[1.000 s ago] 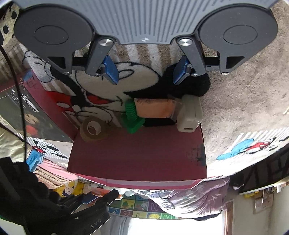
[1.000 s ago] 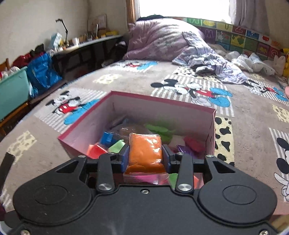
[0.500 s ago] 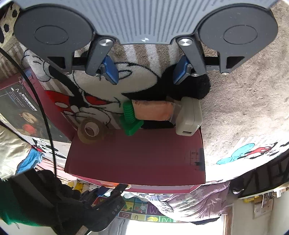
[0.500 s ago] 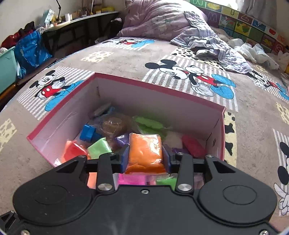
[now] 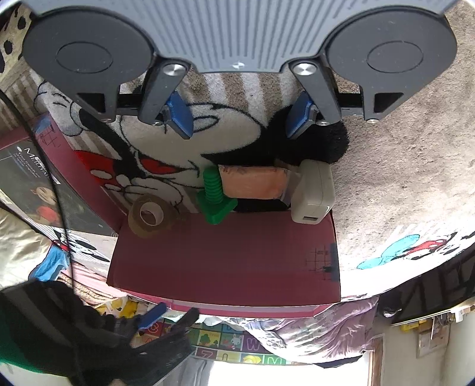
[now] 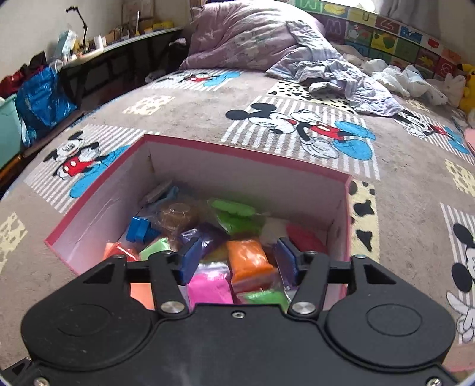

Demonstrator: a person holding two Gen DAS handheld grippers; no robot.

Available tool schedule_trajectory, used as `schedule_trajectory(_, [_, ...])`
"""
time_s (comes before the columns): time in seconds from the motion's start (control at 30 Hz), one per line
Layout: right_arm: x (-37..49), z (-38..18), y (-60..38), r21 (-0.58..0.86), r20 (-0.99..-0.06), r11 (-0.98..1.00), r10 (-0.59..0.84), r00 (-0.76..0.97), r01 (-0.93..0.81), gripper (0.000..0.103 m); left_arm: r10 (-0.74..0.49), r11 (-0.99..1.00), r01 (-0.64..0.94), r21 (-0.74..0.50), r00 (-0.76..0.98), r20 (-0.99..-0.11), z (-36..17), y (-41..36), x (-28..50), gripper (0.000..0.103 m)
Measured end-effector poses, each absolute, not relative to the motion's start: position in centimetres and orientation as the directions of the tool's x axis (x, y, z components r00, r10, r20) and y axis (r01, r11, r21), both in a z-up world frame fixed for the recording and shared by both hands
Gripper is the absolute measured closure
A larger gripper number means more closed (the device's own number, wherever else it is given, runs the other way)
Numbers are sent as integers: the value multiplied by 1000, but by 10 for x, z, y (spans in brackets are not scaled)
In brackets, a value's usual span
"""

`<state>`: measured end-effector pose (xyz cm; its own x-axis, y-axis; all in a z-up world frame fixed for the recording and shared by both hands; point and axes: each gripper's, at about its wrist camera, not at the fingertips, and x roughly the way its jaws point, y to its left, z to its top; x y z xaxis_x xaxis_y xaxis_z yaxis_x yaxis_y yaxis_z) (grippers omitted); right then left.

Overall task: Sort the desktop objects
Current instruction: 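Move the right tool to the black book and grasp its edge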

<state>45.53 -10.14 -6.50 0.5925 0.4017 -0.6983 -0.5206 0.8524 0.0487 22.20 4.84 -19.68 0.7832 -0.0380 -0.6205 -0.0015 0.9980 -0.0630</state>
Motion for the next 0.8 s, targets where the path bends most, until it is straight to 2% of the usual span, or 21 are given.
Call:
schedule_trajectory(0.13, [443,-60,-128,128,-668,863,439,601,-489,40,-47,997,-1,-77,781,-623,-199,49,223,33])
schedule_trajectory(0.3, [414,-57,-166,211,-626,866,476,618,-453,33,-45,998,15,-54,781,-623,-203,44,222,23])
schedule_trajectory(0.4, [395,-62,-192,237,-621,873,473,625,-425,30,-43,998,12,-54,781,-624,-204,43,222,23])
schedule_trajectory(0.53, [367,-74,-238,291,-611,893,450,652,-343,19,-27,1000,19,-20,784,-620,-206,39,221,23])
schedule_trajectory(0.8, [307,-112,-334,392,-556,913,330,763,-109,11,-10,1000,16,5,808,-589,-210,36,216,22])
